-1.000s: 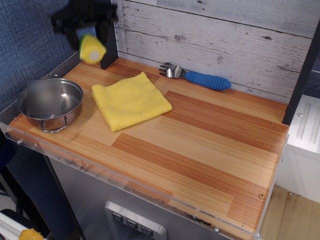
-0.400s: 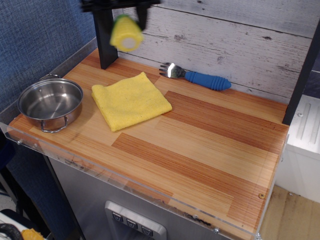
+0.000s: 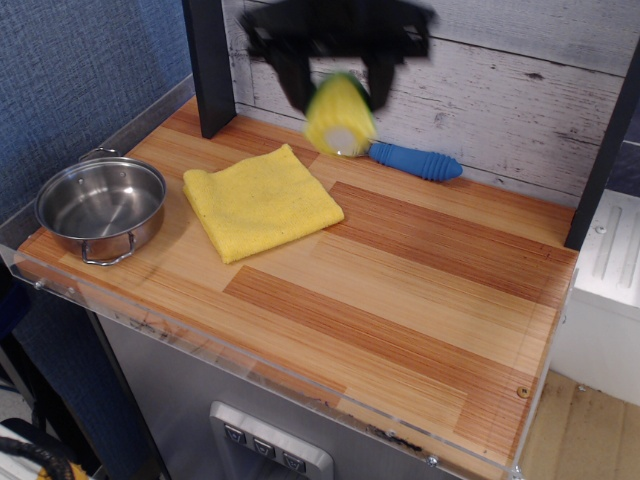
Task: Put the corn on the bottom-right corner of the counter.
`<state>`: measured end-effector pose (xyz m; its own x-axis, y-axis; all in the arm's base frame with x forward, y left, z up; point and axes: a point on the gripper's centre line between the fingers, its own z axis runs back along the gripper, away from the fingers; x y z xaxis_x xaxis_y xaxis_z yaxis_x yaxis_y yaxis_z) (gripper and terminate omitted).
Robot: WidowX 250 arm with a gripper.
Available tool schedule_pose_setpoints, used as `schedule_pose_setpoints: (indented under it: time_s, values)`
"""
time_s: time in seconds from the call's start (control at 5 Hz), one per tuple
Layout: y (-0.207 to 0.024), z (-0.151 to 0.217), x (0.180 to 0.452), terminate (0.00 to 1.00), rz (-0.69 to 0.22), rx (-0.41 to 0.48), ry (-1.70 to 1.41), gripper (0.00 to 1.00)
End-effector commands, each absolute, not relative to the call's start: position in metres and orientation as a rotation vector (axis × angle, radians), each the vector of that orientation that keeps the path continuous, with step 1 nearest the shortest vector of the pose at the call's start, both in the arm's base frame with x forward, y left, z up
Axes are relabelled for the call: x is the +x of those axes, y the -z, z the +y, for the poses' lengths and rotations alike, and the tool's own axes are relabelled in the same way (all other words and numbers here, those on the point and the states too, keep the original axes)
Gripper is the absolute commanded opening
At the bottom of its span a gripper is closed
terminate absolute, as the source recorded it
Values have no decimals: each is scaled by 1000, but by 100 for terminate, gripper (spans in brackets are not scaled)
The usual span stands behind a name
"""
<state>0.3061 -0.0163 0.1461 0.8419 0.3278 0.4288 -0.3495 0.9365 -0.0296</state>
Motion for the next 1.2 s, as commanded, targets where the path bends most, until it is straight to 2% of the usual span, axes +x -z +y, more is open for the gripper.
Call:
schedule_pose_setpoints:
  time_s: [0.0, 0.2, 1.0]
  values:
    - [-116, -64, 254, 0, -420, 24, -237, 0]
    - [-95, -73, 239, 0, -399, 66, -180, 0]
    - [-30, -99, 229, 0, -323, 111, -123, 0]
